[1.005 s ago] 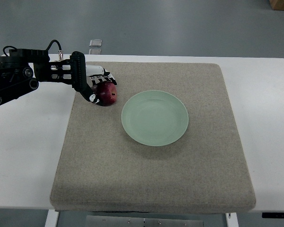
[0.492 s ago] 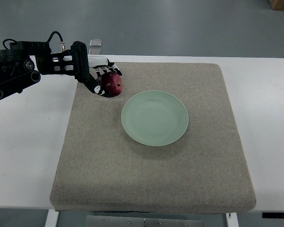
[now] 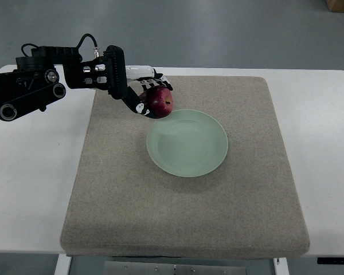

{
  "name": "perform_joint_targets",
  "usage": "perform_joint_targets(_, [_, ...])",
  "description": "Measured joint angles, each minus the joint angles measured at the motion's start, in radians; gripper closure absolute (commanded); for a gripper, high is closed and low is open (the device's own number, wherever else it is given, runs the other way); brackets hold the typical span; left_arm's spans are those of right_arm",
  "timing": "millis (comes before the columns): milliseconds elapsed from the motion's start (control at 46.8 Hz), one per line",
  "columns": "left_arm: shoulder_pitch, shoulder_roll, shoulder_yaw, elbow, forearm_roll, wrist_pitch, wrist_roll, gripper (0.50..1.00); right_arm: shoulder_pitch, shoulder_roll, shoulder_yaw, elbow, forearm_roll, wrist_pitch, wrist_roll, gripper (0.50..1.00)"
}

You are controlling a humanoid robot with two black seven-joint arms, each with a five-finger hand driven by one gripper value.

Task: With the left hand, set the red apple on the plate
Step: 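Carry the apple with the left hand over the green plate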

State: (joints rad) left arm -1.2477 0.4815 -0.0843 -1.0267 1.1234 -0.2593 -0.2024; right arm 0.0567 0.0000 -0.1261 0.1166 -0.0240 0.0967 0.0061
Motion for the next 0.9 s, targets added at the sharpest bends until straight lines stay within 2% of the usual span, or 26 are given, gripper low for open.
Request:
perform_joint_targets(214, [0.011, -0.064, 0.001, -0.004, 0.005, 0.000, 0.000, 0.853, 0.000, 0.000, 0.000, 0.000, 0.000, 0.000, 0.000, 0.536])
perform_joint_targets(471, [0.014, -0.133, 0.003, 0.000, 0.016, 0.007, 0.000, 0.853, 0.000, 0.000, 0.000, 0.000, 0.000, 0.000, 0.000, 0.536])
perform_joint_targets(834, [0.047, -0.162, 0.015, 0.010, 0.019, 0.008, 0.000, 0.836, 0.000, 0.000, 0.000, 0.000, 0.000, 0.000, 0.000, 0.536])
perform_joint_targets(898, [0.049, -0.162, 0.015, 0.010, 0.019, 0.008, 0.000, 0.812, 0.000, 0.000, 0.000, 0.000, 0.000, 0.000, 0.000, 0.538])
